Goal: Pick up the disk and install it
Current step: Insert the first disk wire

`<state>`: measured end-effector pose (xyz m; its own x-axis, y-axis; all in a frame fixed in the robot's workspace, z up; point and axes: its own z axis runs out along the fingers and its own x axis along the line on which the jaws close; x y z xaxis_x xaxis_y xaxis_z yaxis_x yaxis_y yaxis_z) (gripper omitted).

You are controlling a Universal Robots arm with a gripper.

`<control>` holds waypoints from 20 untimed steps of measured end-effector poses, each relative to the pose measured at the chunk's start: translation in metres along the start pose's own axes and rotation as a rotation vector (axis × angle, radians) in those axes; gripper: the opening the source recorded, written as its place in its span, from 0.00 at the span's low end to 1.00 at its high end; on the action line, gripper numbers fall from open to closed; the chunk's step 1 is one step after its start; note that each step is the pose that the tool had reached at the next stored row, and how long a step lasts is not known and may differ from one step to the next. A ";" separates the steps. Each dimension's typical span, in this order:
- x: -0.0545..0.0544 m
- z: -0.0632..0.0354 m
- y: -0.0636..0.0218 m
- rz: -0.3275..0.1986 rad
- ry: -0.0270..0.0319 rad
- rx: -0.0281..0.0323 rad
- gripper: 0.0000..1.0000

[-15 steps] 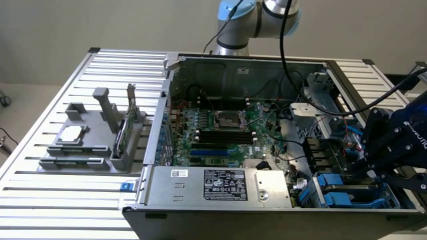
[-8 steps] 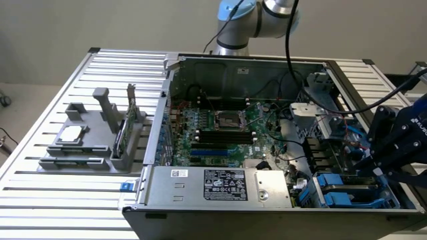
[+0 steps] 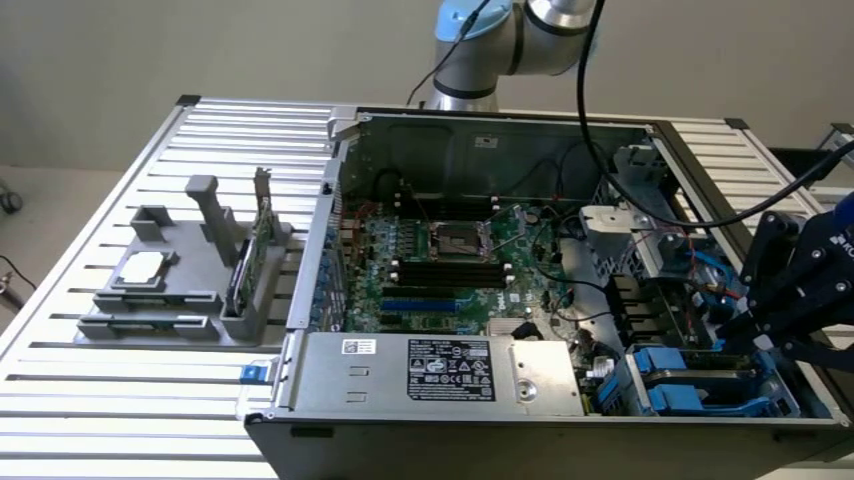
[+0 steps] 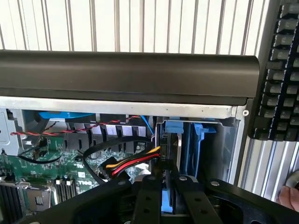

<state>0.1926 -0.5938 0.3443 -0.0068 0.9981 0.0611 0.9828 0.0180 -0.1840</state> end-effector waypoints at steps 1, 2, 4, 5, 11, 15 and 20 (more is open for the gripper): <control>0.000 0.0001 -0.0001 0.005 0.0008 -0.0004 0.16; 0.000 0.0003 -0.0004 0.009 0.0017 -0.0006 0.16; 0.000 0.0008 -0.0018 0.016 0.0024 -0.0010 0.16; 0.000 0.0012 -0.0025 0.019 0.0024 -0.0012 0.16; 0.000 0.0024 -0.0035 0.027 -0.0019 -0.0017 0.16; 0.000 0.0032 -0.0033 0.028 -0.0049 -0.0017 0.16; 0.000 0.0044 -0.0031 0.028 -0.0075 -0.0018 0.16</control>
<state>0.1887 -0.5937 0.3405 0.0197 0.9986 0.0486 0.9829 -0.0105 -0.1838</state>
